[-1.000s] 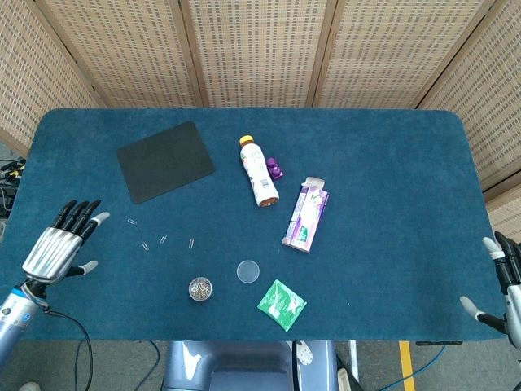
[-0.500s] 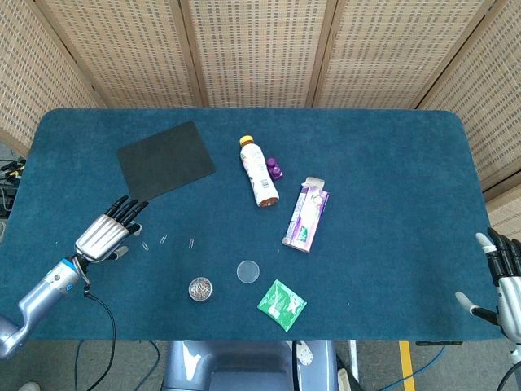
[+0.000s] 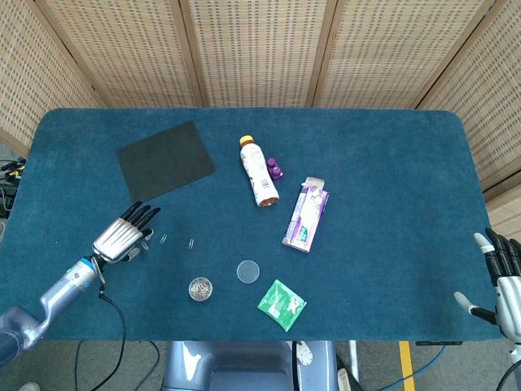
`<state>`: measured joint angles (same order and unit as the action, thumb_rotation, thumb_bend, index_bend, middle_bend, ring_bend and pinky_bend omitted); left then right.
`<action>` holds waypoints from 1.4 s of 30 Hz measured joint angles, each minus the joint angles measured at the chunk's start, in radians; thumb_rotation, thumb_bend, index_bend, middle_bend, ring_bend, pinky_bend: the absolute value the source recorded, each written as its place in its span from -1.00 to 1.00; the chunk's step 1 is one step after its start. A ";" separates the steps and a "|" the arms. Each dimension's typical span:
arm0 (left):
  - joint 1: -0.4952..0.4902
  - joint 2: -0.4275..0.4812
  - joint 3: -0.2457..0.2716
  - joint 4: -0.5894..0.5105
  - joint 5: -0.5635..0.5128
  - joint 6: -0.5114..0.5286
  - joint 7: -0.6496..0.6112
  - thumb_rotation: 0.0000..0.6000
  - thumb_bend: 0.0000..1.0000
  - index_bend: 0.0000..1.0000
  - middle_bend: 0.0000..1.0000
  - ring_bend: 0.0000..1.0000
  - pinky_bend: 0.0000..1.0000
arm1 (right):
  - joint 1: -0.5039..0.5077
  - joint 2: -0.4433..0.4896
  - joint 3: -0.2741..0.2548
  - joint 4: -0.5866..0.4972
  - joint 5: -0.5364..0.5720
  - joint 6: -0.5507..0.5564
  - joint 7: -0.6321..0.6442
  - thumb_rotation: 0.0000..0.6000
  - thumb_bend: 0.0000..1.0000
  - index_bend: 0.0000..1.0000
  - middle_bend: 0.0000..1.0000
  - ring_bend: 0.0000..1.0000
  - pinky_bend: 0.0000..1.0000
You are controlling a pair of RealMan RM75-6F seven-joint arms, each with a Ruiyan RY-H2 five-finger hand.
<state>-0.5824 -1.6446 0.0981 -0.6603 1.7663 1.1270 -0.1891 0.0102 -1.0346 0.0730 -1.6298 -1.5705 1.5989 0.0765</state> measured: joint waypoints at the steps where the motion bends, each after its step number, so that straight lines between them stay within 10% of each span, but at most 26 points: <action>1: -0.001 -0.004 0.003 0.004 -0.001 -0.001 0.001 1.00 -0.39 -0.07 -1.00 -1.00 -1.00 | 0.000 0.000 0.000 0.000 0.000 0.000 0.000 1.00 -1.00 -0.99 -1.00 -1.00 -1.00; 42: -0.007 -0.066 0.043 0.067 -0.049 -0.026 -0.011 1.00 -0.24 0.28 -1.00 -1.00 -1.00 | 0.004 0.004 -0.006 0.000 -0.004 -0.005 0.016 1.00 -1.00 -0.99 -1.00 -1.00 -1.00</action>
<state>-0.5898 -1.7102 0.1407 -0.5935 1.7169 1.1008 -0.2003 0.0139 -1.0306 0.0666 -1.6296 -1.5747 1.5938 0.0922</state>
